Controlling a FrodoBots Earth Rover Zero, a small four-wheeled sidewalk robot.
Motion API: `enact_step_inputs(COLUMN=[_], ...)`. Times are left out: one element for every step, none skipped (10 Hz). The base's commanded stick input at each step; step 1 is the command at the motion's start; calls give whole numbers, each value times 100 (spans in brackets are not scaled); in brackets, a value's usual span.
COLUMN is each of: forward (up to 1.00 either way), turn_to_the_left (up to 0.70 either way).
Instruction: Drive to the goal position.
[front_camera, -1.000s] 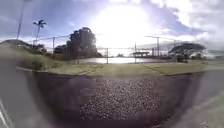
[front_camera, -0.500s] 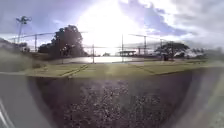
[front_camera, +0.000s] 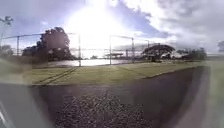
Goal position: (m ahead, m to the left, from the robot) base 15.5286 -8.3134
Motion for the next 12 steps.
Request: enact_step_inputs(forward=[70,70,70,70,70,70,70,70,70,70,70,70], turn_to_the_left=[-35,-35,-35,-35,-35,-35,-35,-35,-35,-35,-35,-35])
